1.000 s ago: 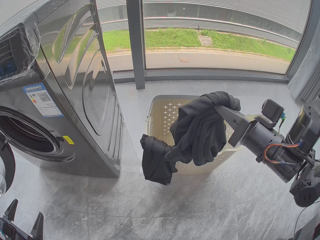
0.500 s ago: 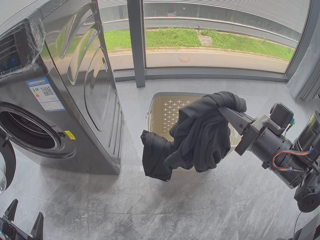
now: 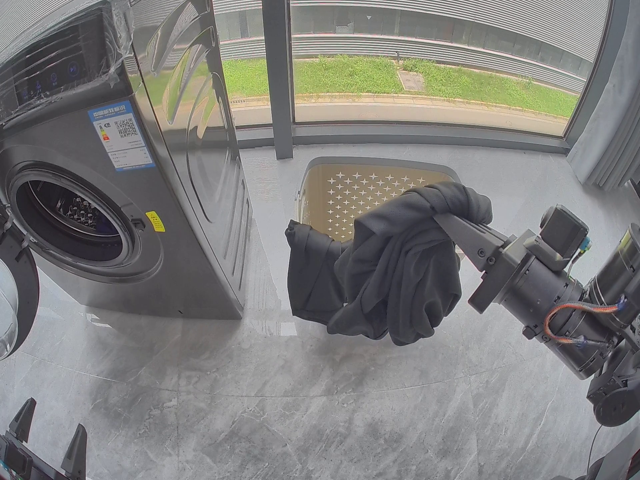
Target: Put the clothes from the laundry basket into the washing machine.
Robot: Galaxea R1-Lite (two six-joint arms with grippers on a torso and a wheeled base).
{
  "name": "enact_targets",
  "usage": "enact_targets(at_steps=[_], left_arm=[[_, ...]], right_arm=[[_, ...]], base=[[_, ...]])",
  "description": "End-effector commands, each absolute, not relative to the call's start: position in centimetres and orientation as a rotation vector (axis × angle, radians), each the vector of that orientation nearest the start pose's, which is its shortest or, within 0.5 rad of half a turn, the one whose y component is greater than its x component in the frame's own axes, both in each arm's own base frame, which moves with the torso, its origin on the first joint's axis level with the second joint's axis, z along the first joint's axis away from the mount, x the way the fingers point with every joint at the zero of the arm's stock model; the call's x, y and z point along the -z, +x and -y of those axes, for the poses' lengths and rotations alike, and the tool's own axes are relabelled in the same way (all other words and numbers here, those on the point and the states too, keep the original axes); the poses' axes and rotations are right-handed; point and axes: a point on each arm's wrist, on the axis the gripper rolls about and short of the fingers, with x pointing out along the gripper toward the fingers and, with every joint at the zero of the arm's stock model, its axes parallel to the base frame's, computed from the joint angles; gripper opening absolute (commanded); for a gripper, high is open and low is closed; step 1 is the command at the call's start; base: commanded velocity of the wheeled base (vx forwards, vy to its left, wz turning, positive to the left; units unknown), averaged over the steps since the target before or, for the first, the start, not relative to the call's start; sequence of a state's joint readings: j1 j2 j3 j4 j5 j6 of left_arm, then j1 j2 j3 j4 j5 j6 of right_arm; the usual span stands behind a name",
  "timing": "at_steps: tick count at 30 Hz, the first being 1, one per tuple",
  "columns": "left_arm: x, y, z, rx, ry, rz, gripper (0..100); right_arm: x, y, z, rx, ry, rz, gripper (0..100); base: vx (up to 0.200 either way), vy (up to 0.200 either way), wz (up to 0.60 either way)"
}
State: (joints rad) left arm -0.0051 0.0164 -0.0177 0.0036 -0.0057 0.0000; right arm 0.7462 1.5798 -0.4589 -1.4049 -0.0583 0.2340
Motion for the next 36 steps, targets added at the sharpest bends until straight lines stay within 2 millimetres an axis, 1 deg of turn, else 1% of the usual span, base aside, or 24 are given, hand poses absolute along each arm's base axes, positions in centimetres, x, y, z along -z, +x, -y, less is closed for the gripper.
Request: enact_targets(at_steps=[1, 8, 36], left_arm=[[-7.62, -2.24, 0.01, 0.009, -0.003, -0.008, 100], [-7.60, -2.25, 0.00, 0.011, -0.005, -0.009, 100], [-7.62, -2.24, 0.00, 0.011, -0.006, -0.008, 100]], right_arm=[[-20.41, 18.15, -16.53, -0.711, 0.337, 0.186, 0], [-20.41, 18.09, -16.53, -0.714, 0.337, 0.185, 0], [-20.58, 18.19, -16.56, -0.711, 0.342, 0.192, 0]], base=[[0.000, 0.000, 0.00], [0.000, 0.000, 0.00], [0.000, 0.200, 0.00]])
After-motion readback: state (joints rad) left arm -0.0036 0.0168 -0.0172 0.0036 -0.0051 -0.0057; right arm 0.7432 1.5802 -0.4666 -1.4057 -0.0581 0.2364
